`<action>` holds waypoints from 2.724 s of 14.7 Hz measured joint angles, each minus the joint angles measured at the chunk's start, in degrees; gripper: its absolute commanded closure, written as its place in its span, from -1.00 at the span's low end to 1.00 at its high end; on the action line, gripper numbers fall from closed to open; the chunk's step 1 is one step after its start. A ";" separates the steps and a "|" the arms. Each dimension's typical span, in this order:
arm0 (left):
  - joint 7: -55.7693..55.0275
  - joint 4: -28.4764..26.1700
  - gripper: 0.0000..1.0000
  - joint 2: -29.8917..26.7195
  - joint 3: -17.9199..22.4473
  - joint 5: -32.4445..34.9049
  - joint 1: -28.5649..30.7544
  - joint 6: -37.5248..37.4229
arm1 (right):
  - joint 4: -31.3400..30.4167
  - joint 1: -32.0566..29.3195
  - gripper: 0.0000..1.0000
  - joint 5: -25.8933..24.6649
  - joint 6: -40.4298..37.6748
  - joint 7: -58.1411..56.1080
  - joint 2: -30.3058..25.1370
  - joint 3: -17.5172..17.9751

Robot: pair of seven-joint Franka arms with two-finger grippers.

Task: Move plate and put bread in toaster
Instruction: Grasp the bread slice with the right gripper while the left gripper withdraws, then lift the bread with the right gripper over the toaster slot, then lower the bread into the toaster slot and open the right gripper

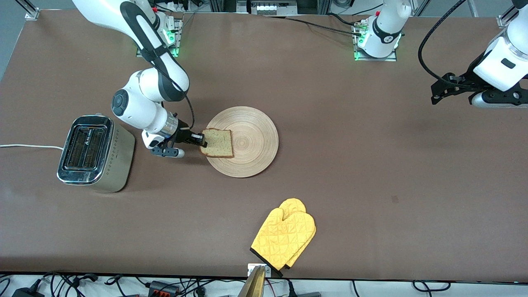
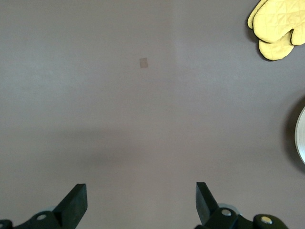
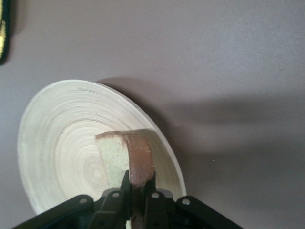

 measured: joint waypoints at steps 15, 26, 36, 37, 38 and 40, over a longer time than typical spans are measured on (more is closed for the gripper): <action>0.41 2.48 -1.00 1.82 -0.67 1.77 -0.60 -1.39 | 40.31 -5.19 1.00 -30.62 -60.31 -2.61 -1.31 -15.24; 1.72 2.49 -1.00 2.39 -0.56 1.77 -0.30 -1.39 | 45.10 -7.04 1.00 -51.40 -60.37 -16.21 4.35 -15.37; 2.34 2.53 -1.00 2.74 -0.62 1.77 -0.42 -1.39 | 45.64 -7.16 1.00 -51.50 -55.14 -12.17 9.29 -15.16; 2.34 2.53 -1.00 2.74 -0.62 1.77 -0.43 -1.39 | 45.64 -7.09 1.00 -51.50 -54.57 -11.54 9.74 -15.13; 2.34 2.54 -1.00 2.74 -0.63 1.77 -0.43 -1.39 | 45.65 -7.01 1.00 -51.50 -54.20 -10.84 10.16 -15.09; 2.34 2.54 -1.00 2.74 -0.65 1.77 -0.46 -1.39 | 45.65 -6.87 1.00 -51.20 -53.11 -9.59 11.09 -14.95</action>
